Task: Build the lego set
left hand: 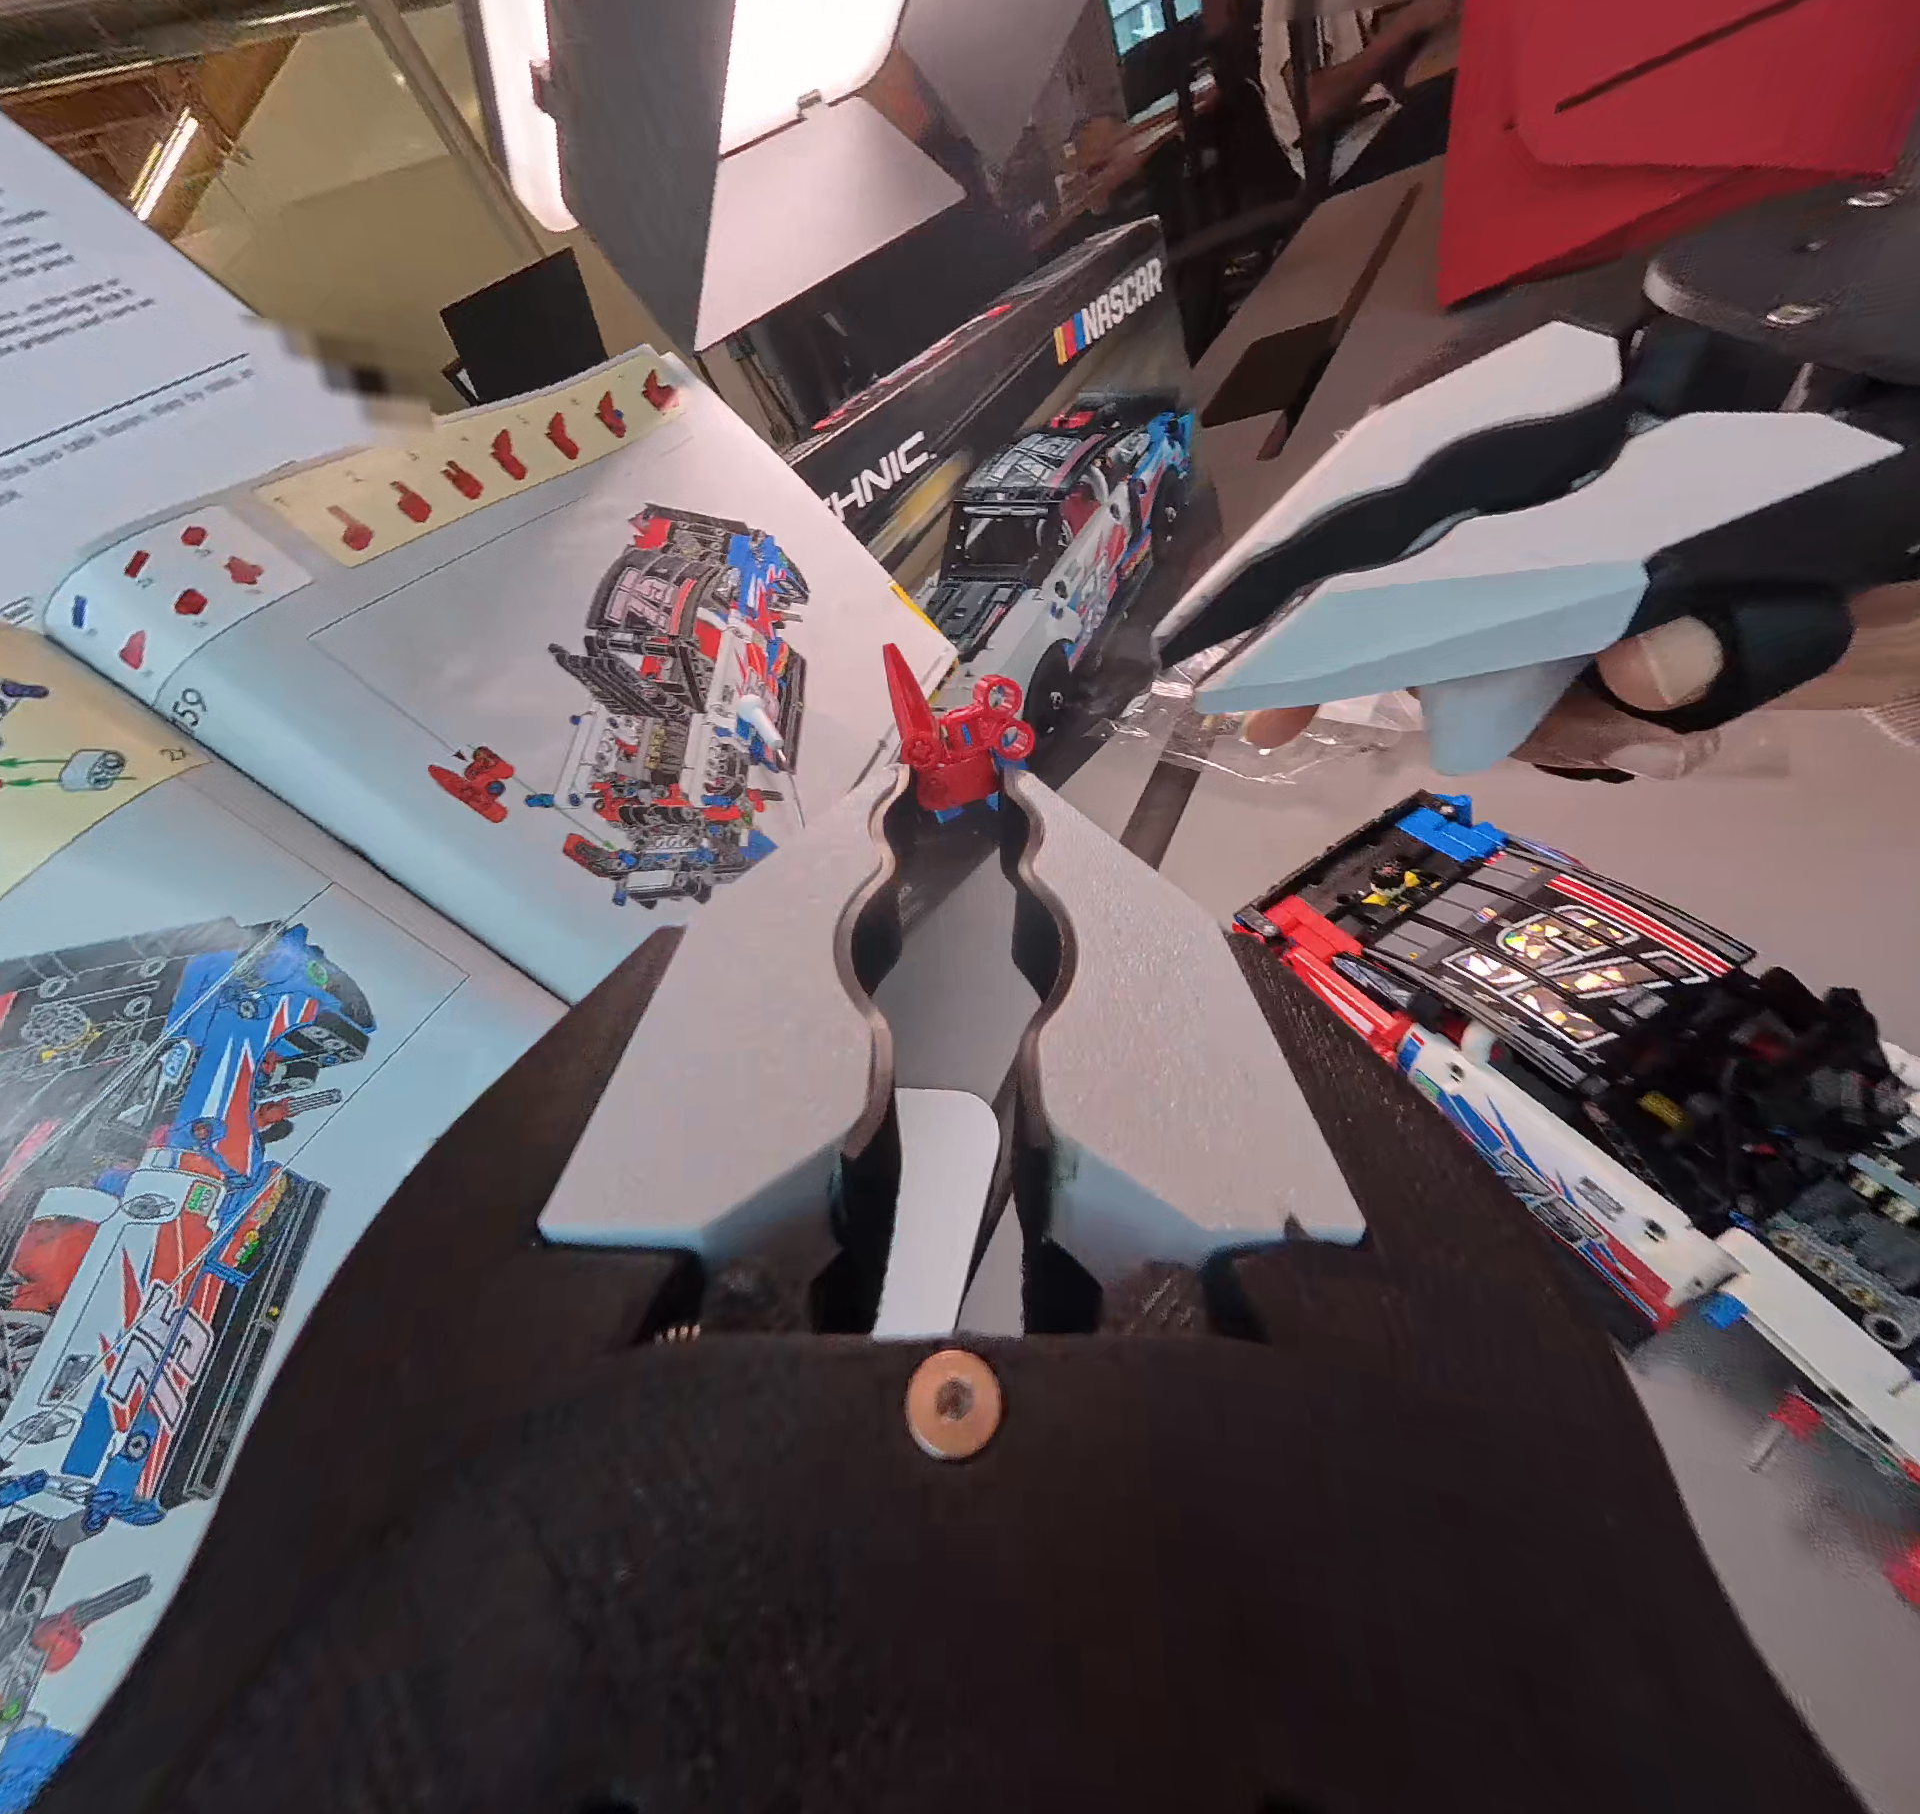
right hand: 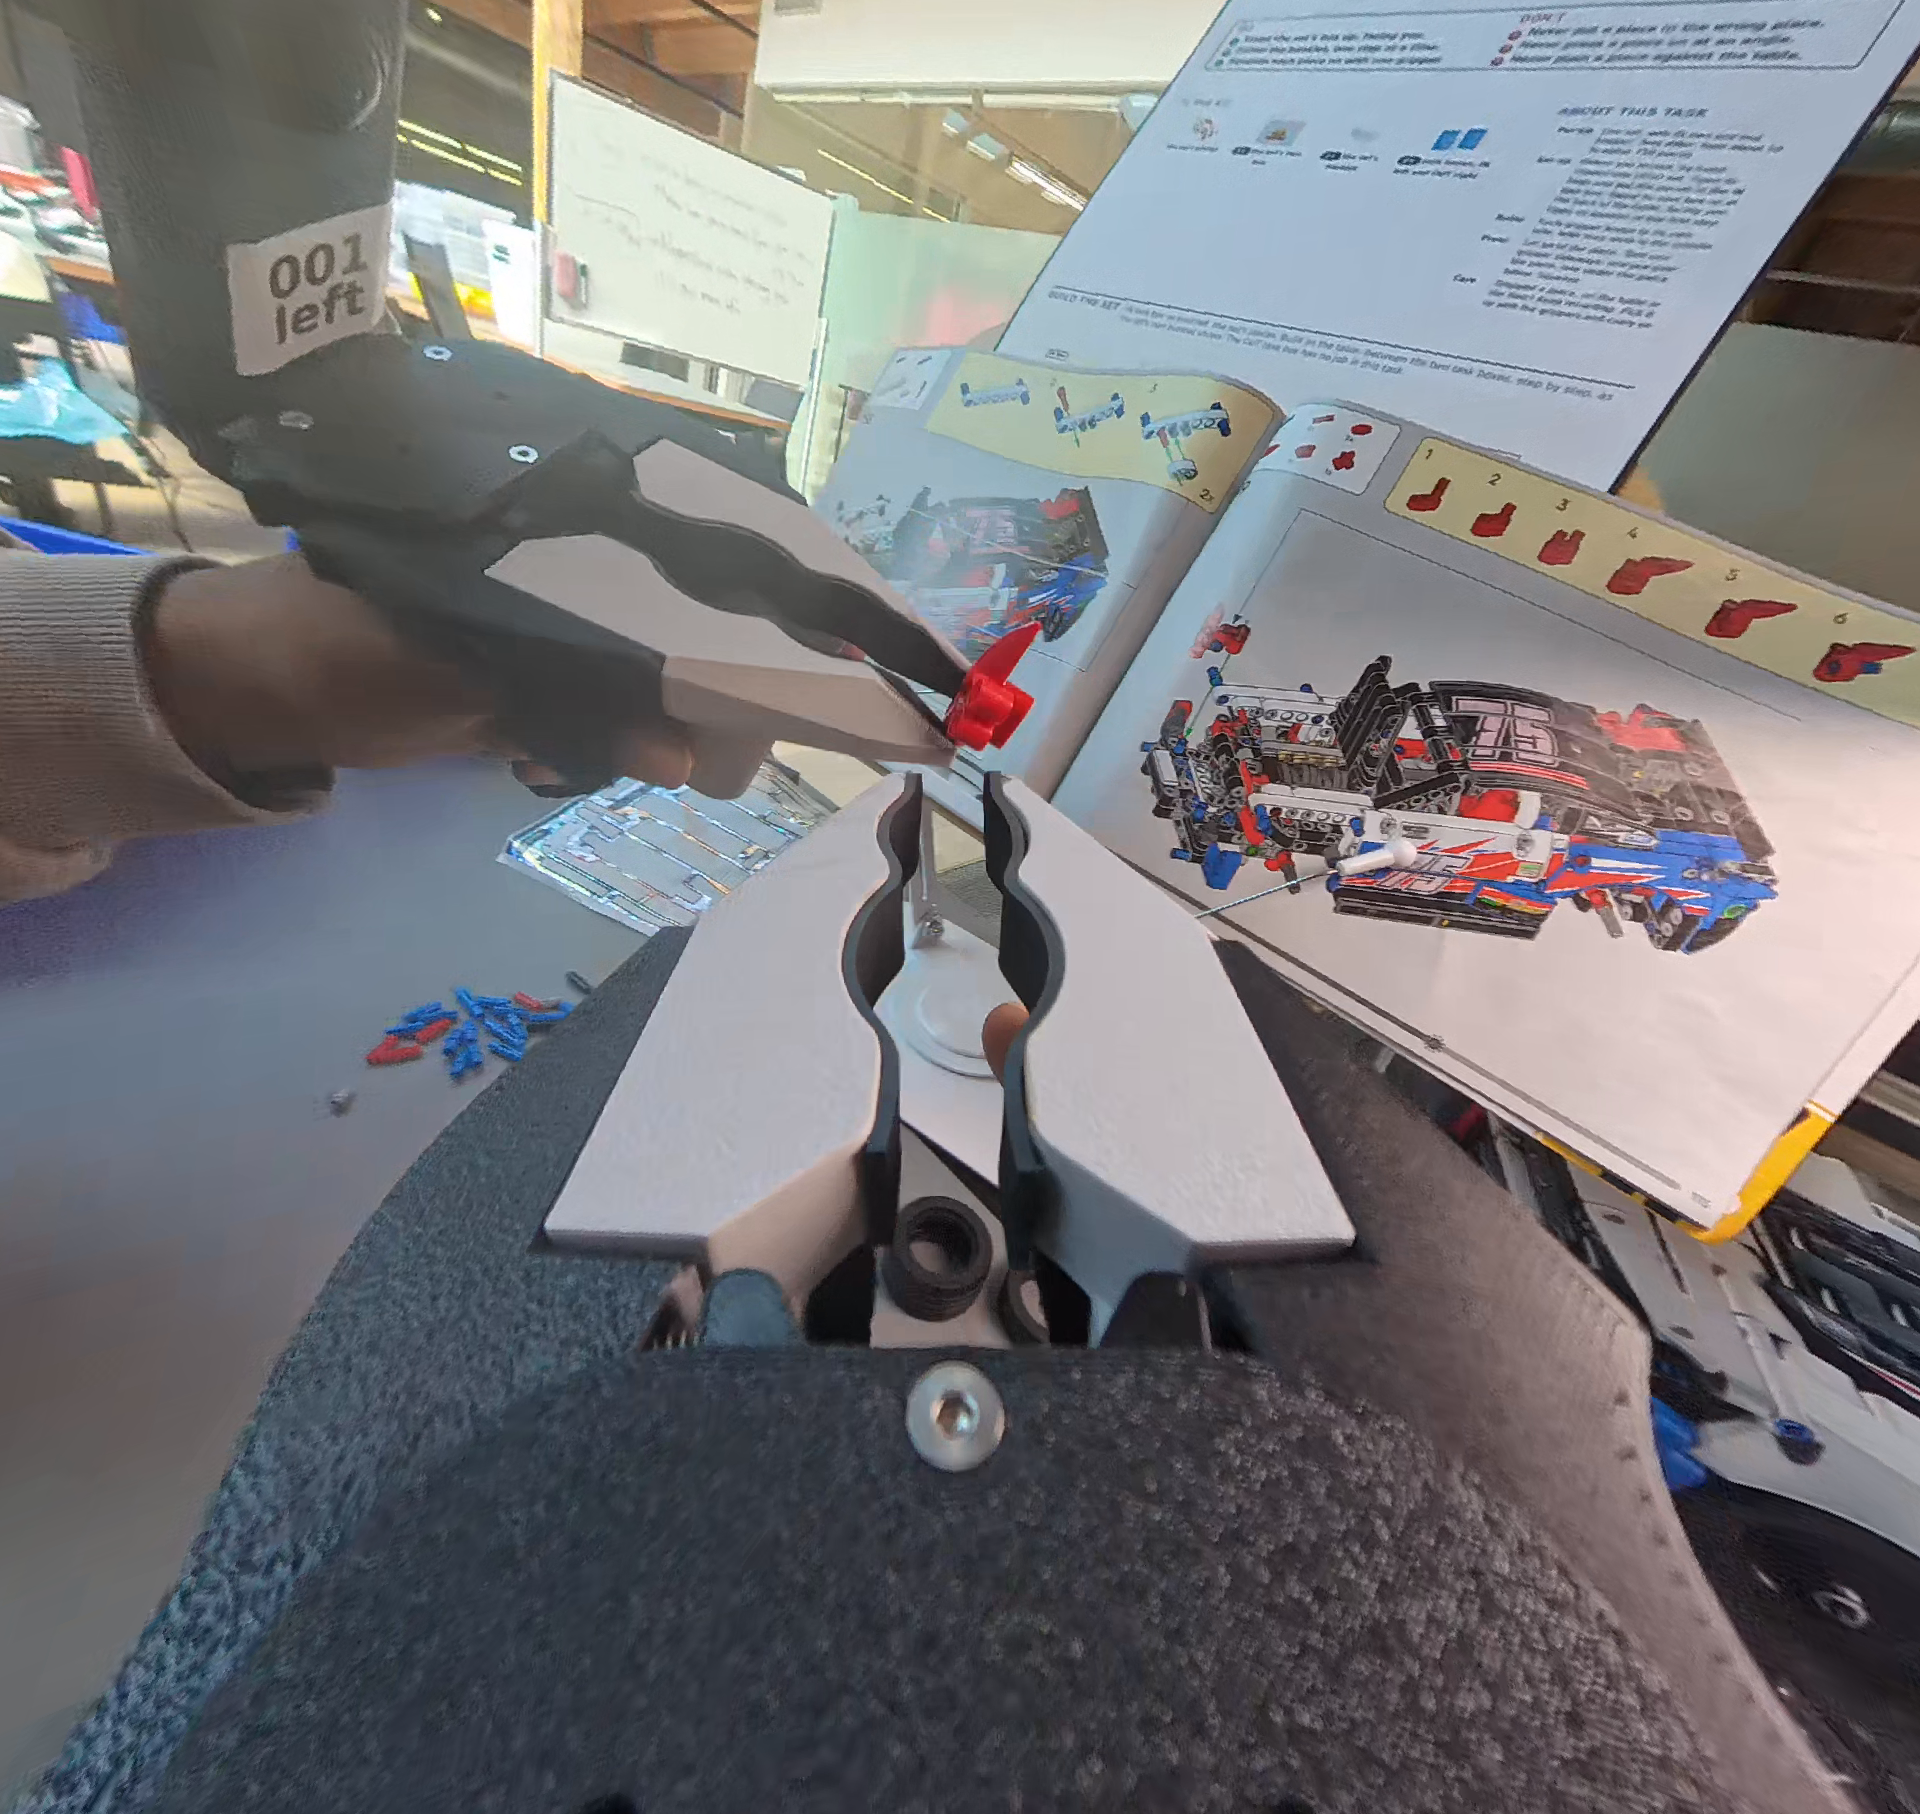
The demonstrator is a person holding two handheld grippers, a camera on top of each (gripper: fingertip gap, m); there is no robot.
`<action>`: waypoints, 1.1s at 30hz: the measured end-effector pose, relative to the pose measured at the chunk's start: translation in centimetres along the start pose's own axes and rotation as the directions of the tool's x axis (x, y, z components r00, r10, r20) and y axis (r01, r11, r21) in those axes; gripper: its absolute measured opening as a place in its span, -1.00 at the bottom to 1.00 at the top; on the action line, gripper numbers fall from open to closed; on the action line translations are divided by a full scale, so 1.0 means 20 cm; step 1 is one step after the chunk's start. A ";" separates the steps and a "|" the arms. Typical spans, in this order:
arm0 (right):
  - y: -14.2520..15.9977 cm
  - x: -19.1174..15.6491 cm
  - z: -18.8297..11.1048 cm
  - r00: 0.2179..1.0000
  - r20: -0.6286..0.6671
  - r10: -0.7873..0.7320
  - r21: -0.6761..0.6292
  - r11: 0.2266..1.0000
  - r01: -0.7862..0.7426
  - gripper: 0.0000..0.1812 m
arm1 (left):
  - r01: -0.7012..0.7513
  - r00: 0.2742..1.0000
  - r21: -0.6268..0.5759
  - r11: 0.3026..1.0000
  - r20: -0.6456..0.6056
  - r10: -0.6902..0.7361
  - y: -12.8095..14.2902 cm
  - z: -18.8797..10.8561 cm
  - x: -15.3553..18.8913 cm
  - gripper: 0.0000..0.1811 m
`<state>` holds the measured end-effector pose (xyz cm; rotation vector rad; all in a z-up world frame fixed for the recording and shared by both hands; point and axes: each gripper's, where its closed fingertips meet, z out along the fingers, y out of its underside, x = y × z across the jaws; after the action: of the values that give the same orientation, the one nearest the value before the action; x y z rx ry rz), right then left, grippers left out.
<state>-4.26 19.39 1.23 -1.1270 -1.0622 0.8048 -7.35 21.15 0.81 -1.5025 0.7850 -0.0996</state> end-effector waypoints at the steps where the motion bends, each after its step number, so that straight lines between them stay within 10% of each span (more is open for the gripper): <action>1: -0.02 -0.03 0.00 1.000 0.017 0.023 0.003 1.000 -0.023 -0.88 | -0.020 1.000 -0.012 1.000 -0.008 0.020 -0.01 -0.03 0.05 -0.85; 15: -0.20 -0.49 -0.22 0.949 0.199 0.245 0.009 0.968 -0.252 -0.93 | -0.096 0.995 0.042 0.995 -0.025 0.097 -0.18 -0.45 0.48 -0.85; 24: -0.09 -0.93 -0.53 0.514 0.384 0.767 -0.140 0.599 -0.788 -0.96 | 0.042 0.993 0.141 0.989 -0.112 -0.027 -0.12 -0.76 0.93 -0.81; 33: 0.01 -1.06 -0.58 0.142 0.450 0.882 -0.275 0.288 -0.917 -0.95 | 0.067 0.994 0.159 0.985 -0.099 -0.052 -0.01 -0.85 1.07 -0.90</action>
<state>0.12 -3.60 -5.10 -1.5229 -0.6289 2.2791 -0.01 -4.40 -5.45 -1.3746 0.7891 -0.2750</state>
